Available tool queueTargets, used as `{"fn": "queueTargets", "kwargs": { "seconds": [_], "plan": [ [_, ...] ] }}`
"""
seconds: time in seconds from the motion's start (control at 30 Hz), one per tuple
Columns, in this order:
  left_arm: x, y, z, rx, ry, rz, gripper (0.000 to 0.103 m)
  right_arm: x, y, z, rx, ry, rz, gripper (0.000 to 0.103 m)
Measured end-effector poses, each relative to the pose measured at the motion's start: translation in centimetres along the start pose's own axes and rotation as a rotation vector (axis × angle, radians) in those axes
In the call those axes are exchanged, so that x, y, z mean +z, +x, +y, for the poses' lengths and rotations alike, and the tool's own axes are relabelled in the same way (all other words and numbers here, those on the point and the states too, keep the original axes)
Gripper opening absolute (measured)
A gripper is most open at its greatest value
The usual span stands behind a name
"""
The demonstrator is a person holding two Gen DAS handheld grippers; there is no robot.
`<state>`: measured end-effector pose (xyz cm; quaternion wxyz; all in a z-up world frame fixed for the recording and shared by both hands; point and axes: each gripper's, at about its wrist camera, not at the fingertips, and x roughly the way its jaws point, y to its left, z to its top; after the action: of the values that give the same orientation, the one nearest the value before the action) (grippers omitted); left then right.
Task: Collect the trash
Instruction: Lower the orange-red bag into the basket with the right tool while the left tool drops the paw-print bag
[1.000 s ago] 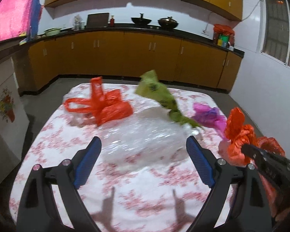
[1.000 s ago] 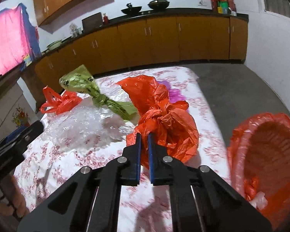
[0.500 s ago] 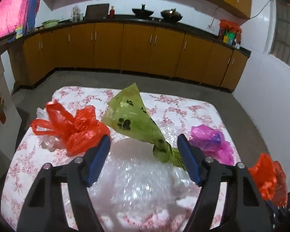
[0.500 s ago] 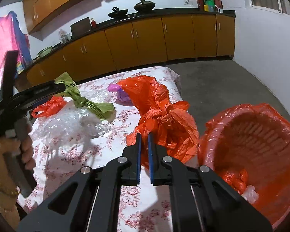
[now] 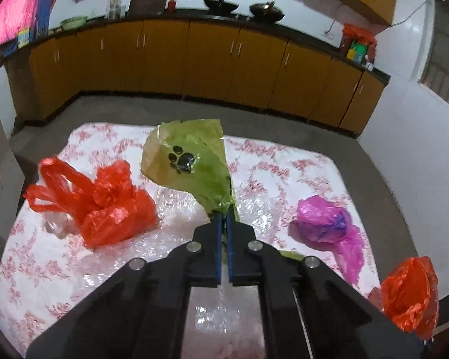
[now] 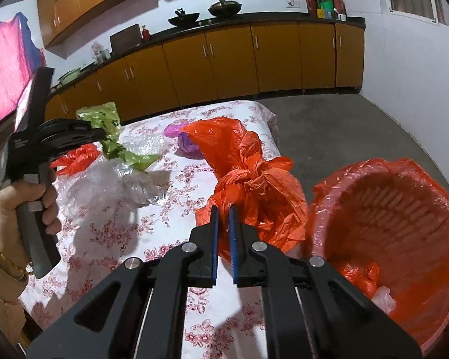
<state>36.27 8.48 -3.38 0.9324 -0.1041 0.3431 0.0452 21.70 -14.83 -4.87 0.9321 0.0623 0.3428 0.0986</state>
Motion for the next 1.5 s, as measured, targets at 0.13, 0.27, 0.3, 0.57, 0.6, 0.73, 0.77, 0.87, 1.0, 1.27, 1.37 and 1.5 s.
{"fn": "queueTargets", "kwargs": {
  "seconds": [0.13,0.27,0.3,0.57,0.6,0.73,0.77,0.87,1.0,1.27,1.37,1.5],
  "plan": [
    [-0.1,-2.9,-0.5,-0.022,0.040,-0.046,0.004,0.2,-1.4,-0.3,-0.002,0.010,-0.027,0.007],
    [-0.6,-6.1,-1.5,-0.060,0.080,-0.079,0.004,0.6,-3.2,-0.5,-0.008,0.013,-0.059,0.007],
    [-0.8,-6.8,-1.8,-0.071,0.088,-0.083,0.004,0.6,-3.5,-0.6,-0.010,0.013,-0.066,0.007],
    [-2.6,-11.8,-4.6,-0.152,0.154,-0.112,0.004,1.2,-7.8,-2.4,-0.049,0.037,-0.135,0.007],
    [-3.0,-12.5,-5.0,-0.164,0.162,-0.115,0.004,1.1,-8.2,-2.7,-0.055,0.042,-0.140,0.007],
    [-4.3,-14.4,-6.4,-0.202,0.195,-0.118,0.004,0.9,-10.4,-4.4,-0.077,0.070,-0.168,0.007],
    [-4.6,-14.8,-6.7,-0.212,0.202,-0.117,0.004,0.8,-10.9,-4.8,-0.084,0.076,-0.173,0.007],
    [-5.5,-15.8,-8.0,-0.241,0.227,-0.113,0.004,0.5,-12.1,-6.0,-0.102,0.091,-0.183,0.007],
    [-6.7,-16.6,-9.7,-0.279,0.265,-0.106,0.004,0.0,-13.3,-6.9,-0.124,0.111,-0.191,0.007],
    [-8.7,-17.3,-13.2,-0.357,0.318,-0.087,0.004,-0.7,-14.6,-8.9,-0.163,0.150,-0.197,0.007],
    [-9.3,-17.2,-14.2,-0.392,0.329,-0.075,0.004,-1.0,-15.1,-9.5,-0.175,0.166,-0.198,0.007],
    [-10.0,-17.0,-15.8,-0.437,0.342,-0.060,0.004,-1.4,-15.4,-10.6,-0.189,0.187,-0.196,0.007]
  ]
}}
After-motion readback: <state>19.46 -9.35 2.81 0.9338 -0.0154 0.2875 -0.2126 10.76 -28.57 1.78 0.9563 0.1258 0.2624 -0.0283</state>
